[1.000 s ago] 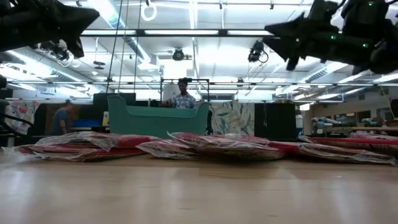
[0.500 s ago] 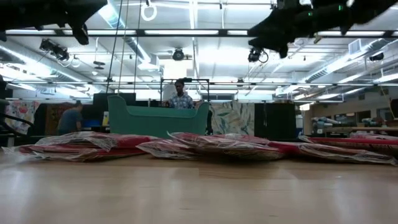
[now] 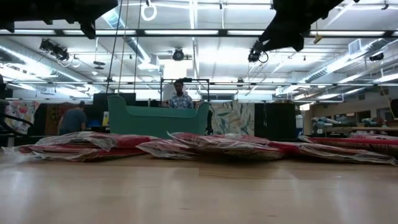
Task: Sort popcorn bags into baskets
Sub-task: Put the red popcorn bag into the green bin
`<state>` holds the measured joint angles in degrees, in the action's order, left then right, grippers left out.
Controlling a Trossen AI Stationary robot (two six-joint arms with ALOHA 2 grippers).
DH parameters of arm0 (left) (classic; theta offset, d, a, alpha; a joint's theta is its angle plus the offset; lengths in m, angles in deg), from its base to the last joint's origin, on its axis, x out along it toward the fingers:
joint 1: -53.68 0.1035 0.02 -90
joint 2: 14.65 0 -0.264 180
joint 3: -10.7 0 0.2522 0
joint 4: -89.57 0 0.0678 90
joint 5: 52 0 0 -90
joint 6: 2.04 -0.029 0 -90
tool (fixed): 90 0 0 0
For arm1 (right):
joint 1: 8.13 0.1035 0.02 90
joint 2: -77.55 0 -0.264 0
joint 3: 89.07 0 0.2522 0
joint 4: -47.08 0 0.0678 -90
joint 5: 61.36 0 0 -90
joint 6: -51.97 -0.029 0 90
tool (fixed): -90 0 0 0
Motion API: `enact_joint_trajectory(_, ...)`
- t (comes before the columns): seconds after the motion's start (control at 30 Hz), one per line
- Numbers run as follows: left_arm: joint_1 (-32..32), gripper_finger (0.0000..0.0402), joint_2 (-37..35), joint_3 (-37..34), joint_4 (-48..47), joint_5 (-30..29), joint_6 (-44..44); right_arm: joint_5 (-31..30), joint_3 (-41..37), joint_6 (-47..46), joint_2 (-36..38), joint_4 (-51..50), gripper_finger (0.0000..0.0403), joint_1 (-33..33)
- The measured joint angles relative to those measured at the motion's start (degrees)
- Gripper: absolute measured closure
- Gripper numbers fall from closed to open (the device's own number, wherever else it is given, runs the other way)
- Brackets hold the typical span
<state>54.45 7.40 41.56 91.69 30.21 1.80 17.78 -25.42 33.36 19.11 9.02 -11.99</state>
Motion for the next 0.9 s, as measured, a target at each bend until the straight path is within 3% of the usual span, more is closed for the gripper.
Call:
enact_joint_trajectory(0.3,0.0,0.0264,1.71,2.23,-4.45,-0.11,-0.66,-0.47,1.0,-13.21,-8.91,-4.05,0.0214,12.8)
enact_joint_trajectory(0.4,0.0,0.0244,1.67,2.59,-4.93,-0.1,-0.66,-3.21,3.99,-18.34,-13.66,-10.24,0.0216,17.32)
enact_joint_trajectory(0.6,0.0,0.0237,1.69,2.6,-5.08,-0.11,-0.53,-5.78,11.51,-27.3,-24.85,-20.17,0.0224,23.88)
enact_joint_trajectory(0.9,0.01,0.0237,1.69,2.6,-5.0,-2.69,-0.76,0.4,23.54,-40.48,-40.47,-36.7,0.0225,28.1)
